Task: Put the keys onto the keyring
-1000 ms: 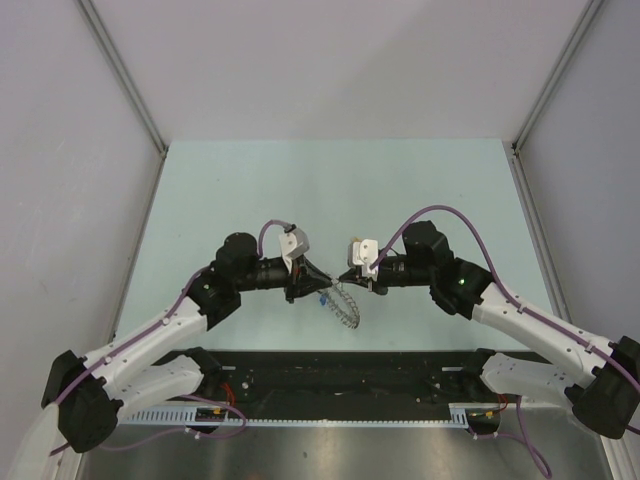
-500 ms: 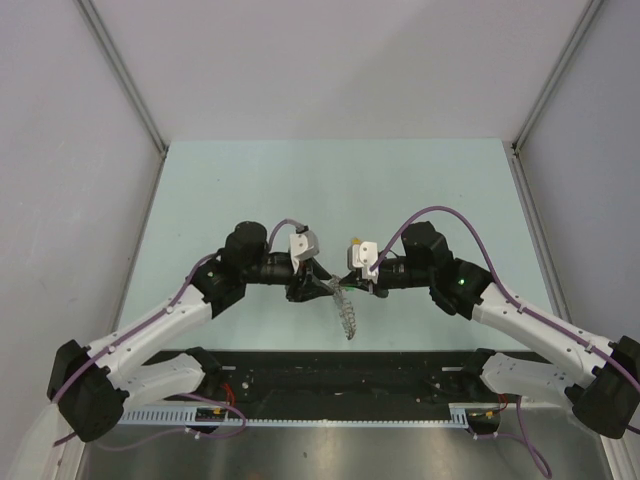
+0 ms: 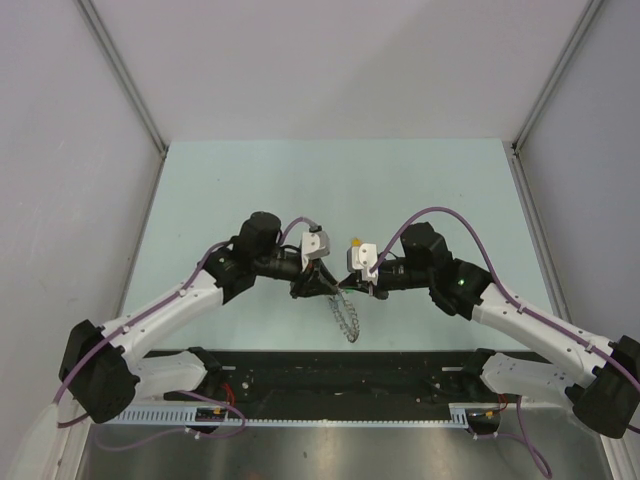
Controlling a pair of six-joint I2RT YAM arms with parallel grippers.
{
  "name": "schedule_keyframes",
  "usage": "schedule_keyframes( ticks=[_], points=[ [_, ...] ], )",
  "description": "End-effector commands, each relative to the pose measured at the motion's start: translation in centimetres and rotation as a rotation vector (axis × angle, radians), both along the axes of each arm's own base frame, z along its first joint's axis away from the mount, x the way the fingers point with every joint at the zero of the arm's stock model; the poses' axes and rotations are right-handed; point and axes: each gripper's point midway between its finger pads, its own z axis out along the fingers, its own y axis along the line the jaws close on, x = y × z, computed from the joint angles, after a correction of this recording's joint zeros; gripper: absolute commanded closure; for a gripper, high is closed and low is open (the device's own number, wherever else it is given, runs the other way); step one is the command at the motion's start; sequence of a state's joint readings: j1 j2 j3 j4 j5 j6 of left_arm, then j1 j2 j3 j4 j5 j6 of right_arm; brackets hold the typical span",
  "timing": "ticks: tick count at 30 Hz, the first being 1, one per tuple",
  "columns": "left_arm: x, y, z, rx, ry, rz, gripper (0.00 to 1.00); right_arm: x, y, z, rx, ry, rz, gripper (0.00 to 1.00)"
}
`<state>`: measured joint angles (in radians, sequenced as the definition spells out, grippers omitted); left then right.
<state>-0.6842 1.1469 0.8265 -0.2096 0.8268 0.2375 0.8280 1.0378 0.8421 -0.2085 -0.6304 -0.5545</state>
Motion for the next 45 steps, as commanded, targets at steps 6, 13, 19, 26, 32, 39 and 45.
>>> schedule_keyframes(
  ticks=[6, 13, 19, 26, 32, 39, 45],
  points=[
    [-1.0, -0.8, 2.1, -0.087, -0.007, -0.097, 0.75, 0.0, 0.8, 3.4, 0.082, -0.076, 0.033, 1.0],
    [-1.4, -1.1, 1.8, -0.086, 0.021, -0.11, 0.8, -0.1, 0.9, 3.3, 0.077, -0.074, 0.042, 1.0],
    [-1.6, -0.9, 1.2, -0.068, 0.031, -0.103, 0.95, -0.1, 0.8, 3.2, 0.071, -0.073, 0.035, 1.0],
    [-1.6, -0.2, 1.0, -0.054, 0.009, -0.067, 0.9, 0.3, 0.3, 3.4, 0.068, -0.075, 0.012, 1.0],
    [-2.0, -0.6, 0.9, -0.06, 0.04, -0.099, 0.78, 0.1, 0.5, 3.5, 0.074, -0.076, 0.022, 1.0],
    [-2.0, -0.5, 0.7, -0.059, 0.041, -0.099, 0.7, 0.1, 0.4, 3.5, 0.074, -0.077, 0.023, 1.0],
    [-1.8, -0.5, 0.3, -0.043, 0.052, -0.088, 0.74, -0.1, 0.4, 3.7, 0.079, -0.079, 0.025, 1.0]
  ],
)
